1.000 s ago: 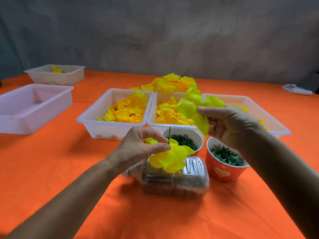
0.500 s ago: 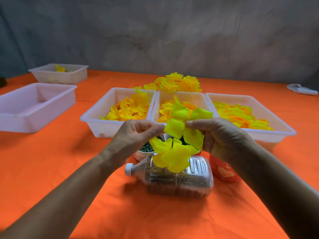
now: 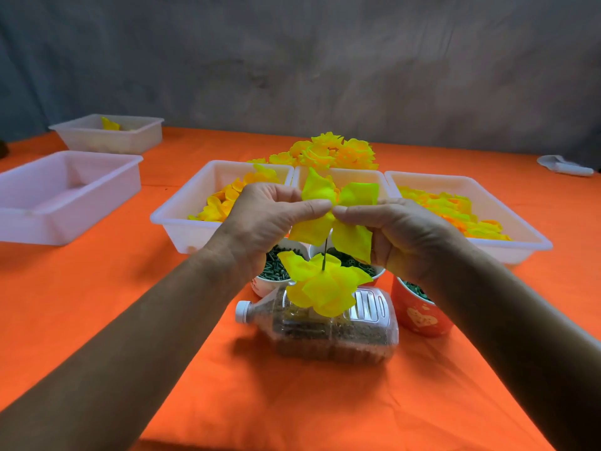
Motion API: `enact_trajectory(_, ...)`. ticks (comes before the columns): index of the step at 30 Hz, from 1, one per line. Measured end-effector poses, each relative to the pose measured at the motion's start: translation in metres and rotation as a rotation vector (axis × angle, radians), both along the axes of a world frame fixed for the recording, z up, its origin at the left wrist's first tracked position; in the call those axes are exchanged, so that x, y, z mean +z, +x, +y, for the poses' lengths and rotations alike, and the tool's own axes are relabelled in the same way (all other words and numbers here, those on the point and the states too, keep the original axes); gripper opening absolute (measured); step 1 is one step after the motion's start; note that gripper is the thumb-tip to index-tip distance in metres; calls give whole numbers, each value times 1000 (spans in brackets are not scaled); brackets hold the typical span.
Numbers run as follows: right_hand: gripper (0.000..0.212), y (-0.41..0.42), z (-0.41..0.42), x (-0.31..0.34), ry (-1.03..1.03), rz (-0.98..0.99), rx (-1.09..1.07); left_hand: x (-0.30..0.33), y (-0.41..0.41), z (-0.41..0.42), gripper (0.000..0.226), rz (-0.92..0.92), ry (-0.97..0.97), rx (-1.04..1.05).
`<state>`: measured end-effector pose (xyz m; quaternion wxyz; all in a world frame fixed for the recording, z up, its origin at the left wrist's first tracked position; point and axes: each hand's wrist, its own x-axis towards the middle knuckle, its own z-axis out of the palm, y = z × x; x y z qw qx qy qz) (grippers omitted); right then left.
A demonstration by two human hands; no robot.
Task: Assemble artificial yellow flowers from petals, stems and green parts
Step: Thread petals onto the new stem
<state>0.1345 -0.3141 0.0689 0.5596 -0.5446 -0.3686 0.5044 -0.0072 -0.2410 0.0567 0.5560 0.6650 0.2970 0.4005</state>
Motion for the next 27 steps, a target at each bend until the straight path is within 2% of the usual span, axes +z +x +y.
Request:
enact_trajectory(2,50,1,-1,-2,-28,3,1,1,0,0,56,4,-74,0)
enact_trajectory(5,35,3,-2,-6,-67,-37,-5,1,-1,0,43,14,-130,-8)
enact_trajectory(9,30,3,-2,-7,-76,-33,1,1,-1,0,31,17,-193,-25)
enact_trajectory(11,24,4,-1,-7,-73,-24,13,0,0,-1,43,19,-216,-29)
enact_trajectory(14,20,4,-1,-10,-70,-19,20,-2,1,0,74,40,-254,-31)
enact_trajectory(17,16,3,-1,-12,-85,-21,20,-5,-1,0,78,87,-283,-79)
enact_trajectory(20,14,2,0,-14,-97,-10,23,-7,-3,1,61,103,-300,-95)
enact_trajectory(24,16,2,0,-16,-108,5,29,-11,-2,6,74,77,-307,-116)
enact_trajectory(27,29,1,0,-16,-116,4,20,-14,0,11,65,65,-309,-132)
